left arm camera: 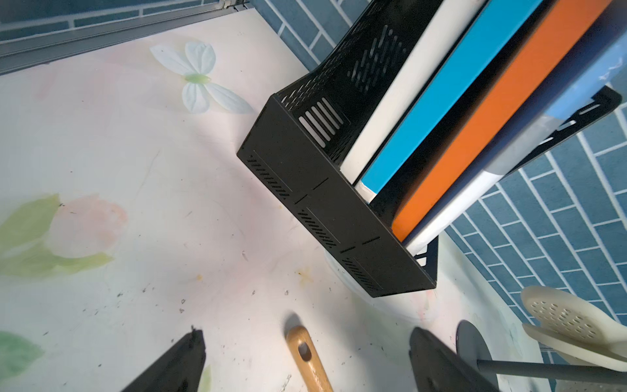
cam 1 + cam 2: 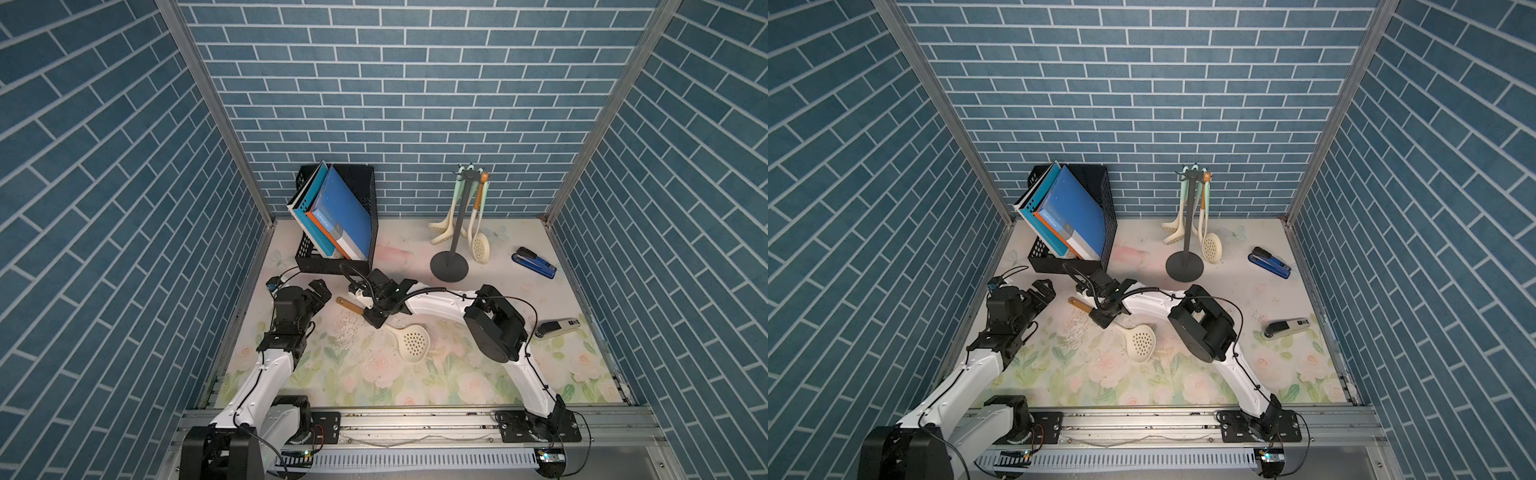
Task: Hang the skimmer on the kitchen utensil rack
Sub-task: Pick up the skimmer from the center of the board.
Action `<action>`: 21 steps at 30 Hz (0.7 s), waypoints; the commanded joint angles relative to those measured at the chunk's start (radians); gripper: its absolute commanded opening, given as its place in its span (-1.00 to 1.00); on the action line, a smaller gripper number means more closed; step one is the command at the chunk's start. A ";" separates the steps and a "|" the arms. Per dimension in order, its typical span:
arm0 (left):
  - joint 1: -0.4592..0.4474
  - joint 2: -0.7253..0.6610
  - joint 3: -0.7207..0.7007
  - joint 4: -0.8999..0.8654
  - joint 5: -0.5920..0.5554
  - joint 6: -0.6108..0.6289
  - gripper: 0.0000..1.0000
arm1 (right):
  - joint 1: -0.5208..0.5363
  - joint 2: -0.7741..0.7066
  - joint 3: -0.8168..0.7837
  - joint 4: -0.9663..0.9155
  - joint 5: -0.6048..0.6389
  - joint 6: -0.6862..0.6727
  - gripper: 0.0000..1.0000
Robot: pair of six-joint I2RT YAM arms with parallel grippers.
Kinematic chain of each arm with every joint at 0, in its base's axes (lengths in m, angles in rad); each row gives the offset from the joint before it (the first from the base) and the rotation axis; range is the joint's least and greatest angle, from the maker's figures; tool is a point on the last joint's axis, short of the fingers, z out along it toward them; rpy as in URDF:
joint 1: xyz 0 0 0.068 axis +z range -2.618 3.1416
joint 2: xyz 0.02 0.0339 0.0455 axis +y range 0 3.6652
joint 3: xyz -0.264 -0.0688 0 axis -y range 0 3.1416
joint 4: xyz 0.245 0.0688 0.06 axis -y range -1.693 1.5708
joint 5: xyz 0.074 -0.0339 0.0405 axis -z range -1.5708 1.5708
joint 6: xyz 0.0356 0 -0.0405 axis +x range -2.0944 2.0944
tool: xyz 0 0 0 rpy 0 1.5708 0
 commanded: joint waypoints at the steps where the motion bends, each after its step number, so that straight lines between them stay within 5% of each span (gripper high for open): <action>1: 0.008 -0.007 0.022 0.016 0.014 0.007 1.00 | -0.022 -0.031 -0.132 -0.161 -0.104 0.083 -1.00; 9: 0.007 0.013 0.006 0.080 0.086 -0.001 0.99 | -0.041 -0.174 -0.148 -0.171 -0.103 0.099 -1.00; 21: 0.005 0.096 -0.015 0.290 0.389 0.002 1.00 | -0.144 -0.474 -0.225 -0.030 -0.106 0.200 -1.00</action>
